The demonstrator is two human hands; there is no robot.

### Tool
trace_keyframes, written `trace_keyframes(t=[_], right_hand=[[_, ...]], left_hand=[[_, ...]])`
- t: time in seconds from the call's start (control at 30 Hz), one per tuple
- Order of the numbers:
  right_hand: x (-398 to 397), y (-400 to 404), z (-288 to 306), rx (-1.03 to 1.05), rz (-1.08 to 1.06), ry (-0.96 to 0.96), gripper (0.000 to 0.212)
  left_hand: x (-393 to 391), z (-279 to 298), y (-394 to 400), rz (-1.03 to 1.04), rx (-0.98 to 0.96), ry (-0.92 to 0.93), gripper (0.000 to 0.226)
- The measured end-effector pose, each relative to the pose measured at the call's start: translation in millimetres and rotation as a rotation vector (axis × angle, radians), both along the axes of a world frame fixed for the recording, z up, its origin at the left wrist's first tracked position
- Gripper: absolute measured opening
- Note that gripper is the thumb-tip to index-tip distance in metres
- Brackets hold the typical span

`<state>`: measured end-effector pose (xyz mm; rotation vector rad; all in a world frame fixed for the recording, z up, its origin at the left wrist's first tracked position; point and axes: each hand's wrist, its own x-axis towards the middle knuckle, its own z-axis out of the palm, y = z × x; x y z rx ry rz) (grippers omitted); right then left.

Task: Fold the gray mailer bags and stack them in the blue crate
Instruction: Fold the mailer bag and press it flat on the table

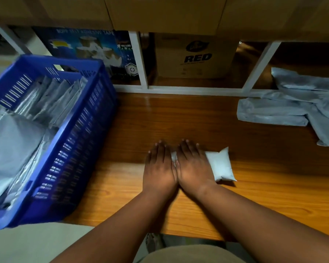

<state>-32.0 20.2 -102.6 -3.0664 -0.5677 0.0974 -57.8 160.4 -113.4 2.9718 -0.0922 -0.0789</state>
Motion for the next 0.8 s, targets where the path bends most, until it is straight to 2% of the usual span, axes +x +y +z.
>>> trace_keyframes(t=[0.3, 0.5, 0.8], right_hand=[[5, 1, -5, 0.031, -0.024, 0.008, 0.071], [7, 2, -7, -0.021, -0.01, 0.066, 0.073], [4, -3, 23, 0.029, 0.016, 0.13, 0.08]], left_hand=[[8, -2, 1, 0.002, 0.048, 0.004, 0.069], [9, -6, 3, -0.009, 0.059, 0.039, 0.071], [10, 24, 0, -0.043, 0.069, 0.073, 0.077]])
